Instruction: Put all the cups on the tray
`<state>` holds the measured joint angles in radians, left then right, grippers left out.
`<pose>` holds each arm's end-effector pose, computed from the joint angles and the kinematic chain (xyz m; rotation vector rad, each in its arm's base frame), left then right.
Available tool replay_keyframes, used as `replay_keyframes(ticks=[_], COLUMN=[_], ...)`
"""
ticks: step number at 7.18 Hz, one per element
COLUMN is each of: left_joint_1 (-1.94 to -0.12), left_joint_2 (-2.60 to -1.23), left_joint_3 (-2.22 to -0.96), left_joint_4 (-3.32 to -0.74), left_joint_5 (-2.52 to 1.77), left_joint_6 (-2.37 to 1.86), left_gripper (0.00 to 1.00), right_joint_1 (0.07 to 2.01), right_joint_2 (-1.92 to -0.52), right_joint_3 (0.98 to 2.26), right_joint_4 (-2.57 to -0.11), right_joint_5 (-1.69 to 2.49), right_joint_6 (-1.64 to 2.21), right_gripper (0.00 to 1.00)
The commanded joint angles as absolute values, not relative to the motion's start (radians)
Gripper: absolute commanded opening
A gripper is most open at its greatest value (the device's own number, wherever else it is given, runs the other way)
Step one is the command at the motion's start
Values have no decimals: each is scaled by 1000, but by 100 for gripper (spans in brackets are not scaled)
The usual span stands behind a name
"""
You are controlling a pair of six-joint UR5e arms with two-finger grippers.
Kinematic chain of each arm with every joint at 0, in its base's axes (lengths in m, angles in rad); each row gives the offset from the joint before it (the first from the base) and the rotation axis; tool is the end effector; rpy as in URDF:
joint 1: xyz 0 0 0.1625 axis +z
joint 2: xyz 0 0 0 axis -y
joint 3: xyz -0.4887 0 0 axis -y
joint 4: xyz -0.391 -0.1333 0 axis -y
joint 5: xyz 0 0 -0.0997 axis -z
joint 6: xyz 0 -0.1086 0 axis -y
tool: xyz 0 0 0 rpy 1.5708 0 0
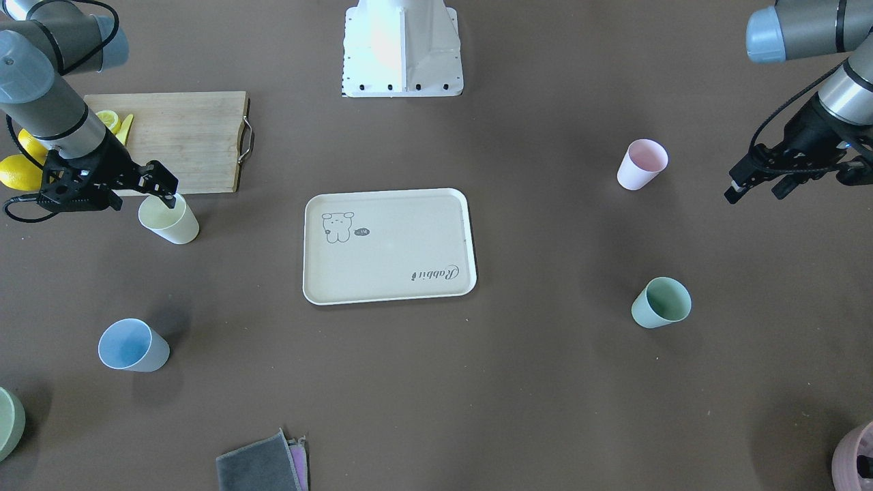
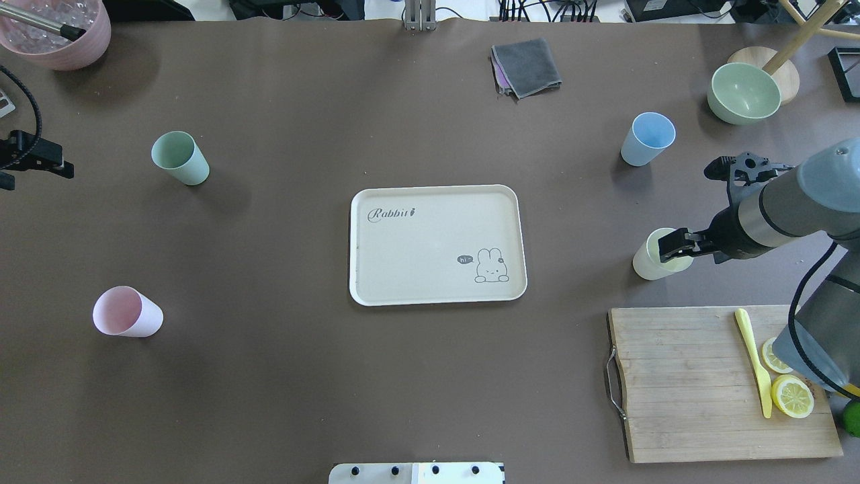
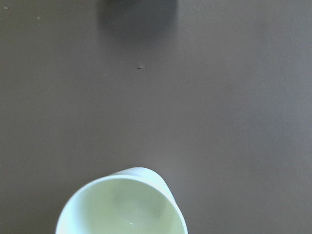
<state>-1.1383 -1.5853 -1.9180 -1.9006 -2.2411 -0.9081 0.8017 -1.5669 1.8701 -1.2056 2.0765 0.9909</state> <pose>0.1514 -0.4851 0.5148 0.1216 0.9166 -0.2097 -0.2982 -0.4242 0.5472 0.0416 -0.8130 0.0405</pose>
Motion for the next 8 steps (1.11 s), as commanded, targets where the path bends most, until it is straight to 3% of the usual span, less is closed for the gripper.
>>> replay_keyframes(ticks=[1, 6, 8], left_joint_1=[-1137, -1121, -1038], left_joint_2=[-1585, -1586, -1589], left_joint_3=[-1927, -1924, -1942], left_joint_4=[-1901, -1908, -1911], left_joint_5=[-2241, -2244, -2188], left_joint_6=[-908, -908, -999], left_gripper=[98, 96, 97], right_joint_1=[787, 790, 776], right_joint_2=[-1548, -1438, -1332], right_joint_3=[1859, 1867, 1862], right_joint_4=[-1201, -1215, -1282], right_joint_5=[2072, 2109, 2106], right_joint_6=[994, 997, 1083], right_gripper=[0, 0, 0])
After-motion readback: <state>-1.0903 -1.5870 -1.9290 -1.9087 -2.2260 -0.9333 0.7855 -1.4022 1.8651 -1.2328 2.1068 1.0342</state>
